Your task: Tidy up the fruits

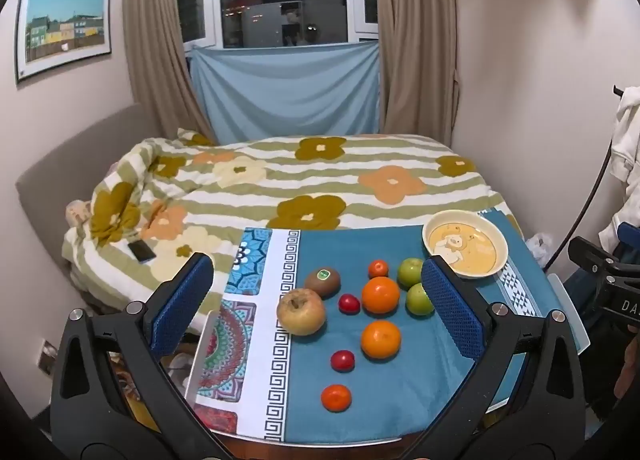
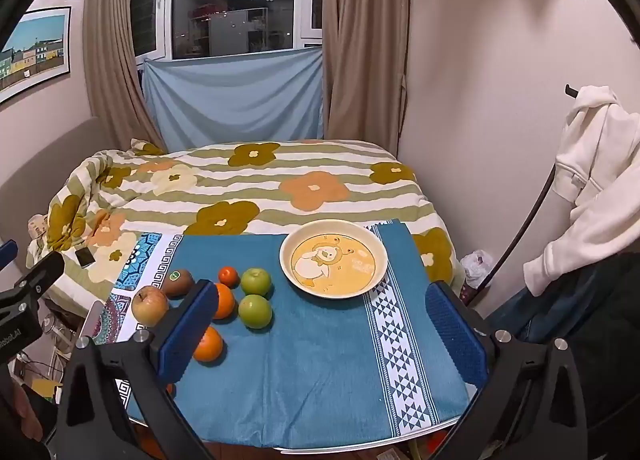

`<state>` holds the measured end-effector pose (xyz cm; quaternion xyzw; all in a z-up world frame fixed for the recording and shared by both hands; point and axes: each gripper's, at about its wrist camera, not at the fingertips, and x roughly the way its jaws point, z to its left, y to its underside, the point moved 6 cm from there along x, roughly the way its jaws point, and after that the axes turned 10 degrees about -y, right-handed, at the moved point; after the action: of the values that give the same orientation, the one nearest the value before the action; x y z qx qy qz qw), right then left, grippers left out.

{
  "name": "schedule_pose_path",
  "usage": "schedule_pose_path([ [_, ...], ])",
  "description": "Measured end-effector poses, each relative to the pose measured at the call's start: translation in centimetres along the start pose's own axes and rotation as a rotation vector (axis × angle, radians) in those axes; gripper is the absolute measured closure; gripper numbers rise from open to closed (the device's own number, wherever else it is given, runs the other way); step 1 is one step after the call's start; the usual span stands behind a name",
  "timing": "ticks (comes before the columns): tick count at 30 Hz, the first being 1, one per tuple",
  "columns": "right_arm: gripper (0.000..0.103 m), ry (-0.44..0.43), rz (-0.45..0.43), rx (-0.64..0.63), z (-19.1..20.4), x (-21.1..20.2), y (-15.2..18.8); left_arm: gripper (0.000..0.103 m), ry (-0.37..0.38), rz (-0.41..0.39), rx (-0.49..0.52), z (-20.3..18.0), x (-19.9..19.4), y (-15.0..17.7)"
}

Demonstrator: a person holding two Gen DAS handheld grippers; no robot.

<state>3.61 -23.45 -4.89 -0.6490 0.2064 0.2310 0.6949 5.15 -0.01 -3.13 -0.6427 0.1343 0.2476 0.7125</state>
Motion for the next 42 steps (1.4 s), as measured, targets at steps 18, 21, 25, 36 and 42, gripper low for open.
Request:
schedule_pose_path([
  [18,0.000,-0.024,0.009,-0.010,0.4,0.6,0.3,0.000,-0.026,0.015,-0.026,0.2,1.0,0.2],
  [21,0.000,-0.033,0.011,-0.011,0.8,1.2,0.6,0.000,-0.030,0.021,-0.034,0.4,1.1,0.5],
  [25,0.000,-0.036,0.015,-0.013,0.9,1.1,0.8,0.000,-0.041,0.020,-0.039,0.9,1.0,0.6],
  [36,0.000,-0.039,0.020,-0.012,1.1,1.1,0.8,0.000,-0.044,0.022,-0.040,1.1,0.9,0.8],
  [42,0.000,-0.043,0.014,-0.014,1.6,0.8,1.1,0.000,-0.044,0.022,-0.041,1.1,0.8,0.8],
])
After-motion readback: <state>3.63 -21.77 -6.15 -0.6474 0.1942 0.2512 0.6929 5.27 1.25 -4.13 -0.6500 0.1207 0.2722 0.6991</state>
